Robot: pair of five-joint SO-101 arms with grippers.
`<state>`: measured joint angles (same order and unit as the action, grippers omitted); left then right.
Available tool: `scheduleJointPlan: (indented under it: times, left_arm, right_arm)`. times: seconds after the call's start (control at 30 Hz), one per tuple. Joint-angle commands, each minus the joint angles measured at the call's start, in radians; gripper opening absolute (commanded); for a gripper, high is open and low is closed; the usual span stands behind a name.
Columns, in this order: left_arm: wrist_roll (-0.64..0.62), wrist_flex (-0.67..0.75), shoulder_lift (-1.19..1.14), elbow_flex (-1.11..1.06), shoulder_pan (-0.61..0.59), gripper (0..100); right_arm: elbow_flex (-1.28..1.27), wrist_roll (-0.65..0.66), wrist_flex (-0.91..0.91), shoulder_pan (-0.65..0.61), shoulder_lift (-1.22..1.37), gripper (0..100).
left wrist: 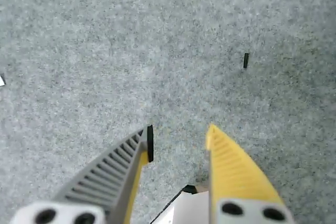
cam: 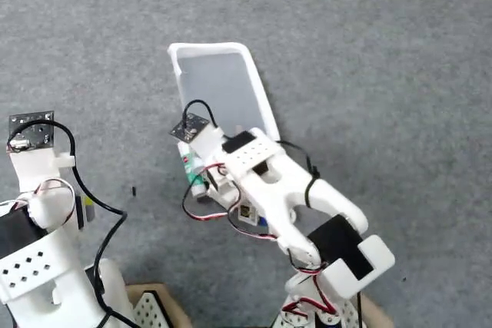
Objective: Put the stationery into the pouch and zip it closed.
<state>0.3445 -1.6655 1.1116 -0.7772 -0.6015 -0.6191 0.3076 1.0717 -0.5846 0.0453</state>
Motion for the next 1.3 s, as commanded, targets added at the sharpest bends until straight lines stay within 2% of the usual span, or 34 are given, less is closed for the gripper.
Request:
scheduleJointPlan:
  times: [0.0, 0.17, 0.6, 0.7, 0.87, 1.07, 1.17, 1.27]
  left_arm:
    - [0.008, -0.006, -0.002, 0.005, -0.005, 18]
    - [0.008, -0.006, -0.002, 0.005, -0.004, 18]
    - [0.003, 0.038, 0.0, -0.045, -0.002, 19]
    - [0.002, 0.061, 0.0, -0.045, -0.002, 19]
    - [-0.037, 0.101, 0.0, -0.045, -0.002, 32]
    - [-0.106, 0.18, 0.0, -0.045, 0.002, 33]
    - [-0.132, 0.198, 0.0, -0.047, 0.05, 33]
    - [-0.209, 0.21, 0.0, -0.045, 0.153, 33]
  right_arm:
    - [0.133, -0.014, 0.137, -0.006, -0.012, 1.1]
    - [0.269, -0.011, 0.301, -0.005, -0.005, 1.1]
    - [0.499, -0.005, 0.485, -0.003, -0.096, 1.1]
    - [0.581, 0.043, 0.523, -0.006, -0.14, 1.1]
    - [0.748, 0.094, 0.586, -0.008, -0.147, 1.1]
    - [0.955, 0.092, 0.664, -0.009, -0.09, 1.1]
    - [1.024, 0.092, 0.689, -0.015, -0.068, 1.1]
    - [1.043, 0.092, 0.692, -0.04, -0.068, 1.1]
